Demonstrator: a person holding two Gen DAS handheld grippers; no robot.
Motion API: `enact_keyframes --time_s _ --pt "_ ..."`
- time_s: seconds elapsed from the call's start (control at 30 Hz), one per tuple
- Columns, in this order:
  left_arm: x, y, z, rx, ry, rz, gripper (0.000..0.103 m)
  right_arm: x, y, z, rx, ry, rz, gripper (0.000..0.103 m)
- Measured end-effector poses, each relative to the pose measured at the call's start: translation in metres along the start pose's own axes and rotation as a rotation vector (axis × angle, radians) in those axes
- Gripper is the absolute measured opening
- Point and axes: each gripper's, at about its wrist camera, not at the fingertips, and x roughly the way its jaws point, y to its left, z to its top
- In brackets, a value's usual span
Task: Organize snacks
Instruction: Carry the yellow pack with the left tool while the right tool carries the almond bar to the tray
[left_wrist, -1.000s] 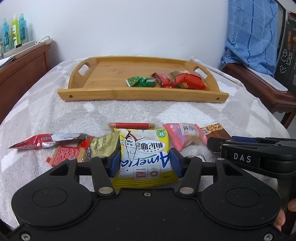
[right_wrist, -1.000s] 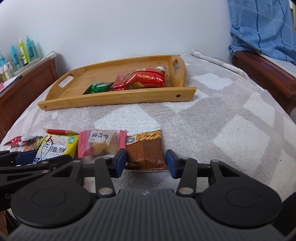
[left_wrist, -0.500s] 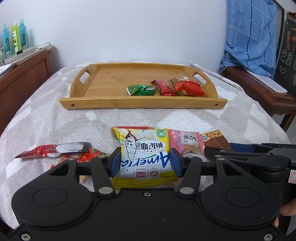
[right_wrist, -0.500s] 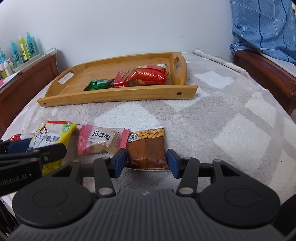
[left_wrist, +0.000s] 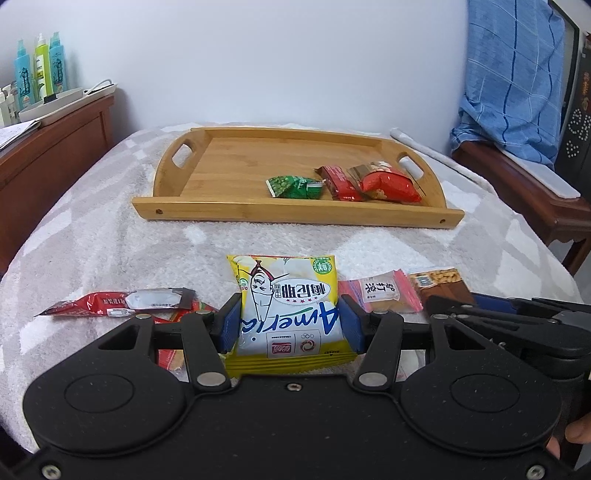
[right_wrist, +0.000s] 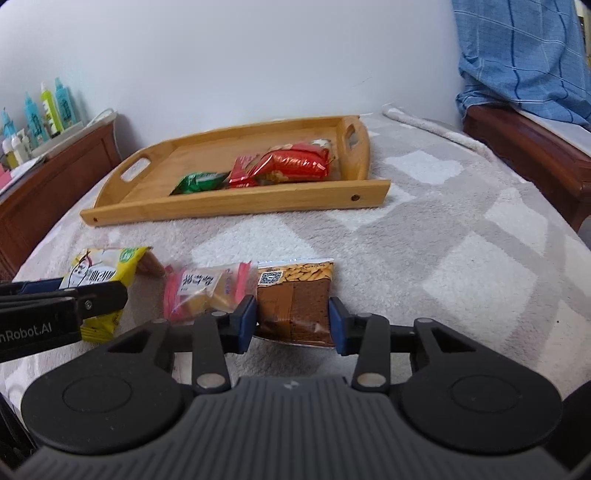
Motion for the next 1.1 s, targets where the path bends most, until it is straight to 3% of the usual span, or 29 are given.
enact_keyframes --time_s 0.37,0.67,1.1 --pt "-0.001 0.010 0.012 -0.023 -0.018 0.008 0.052 -0.006 -0.014 0.011 0.074 -0.038 0.016 0.045" --pt "0.009 0.017 0.041 -0.028 -0.034 0.001 0.052 -0.007 -0.027 0.037 0.137 -0.076 0.073 0.045" --pt "0.045 0.021 0.118 -0.021 -0.057 -0.025 0.052 0.033 -0.026 0.121 0.099 -0.126 0.115 0.045"
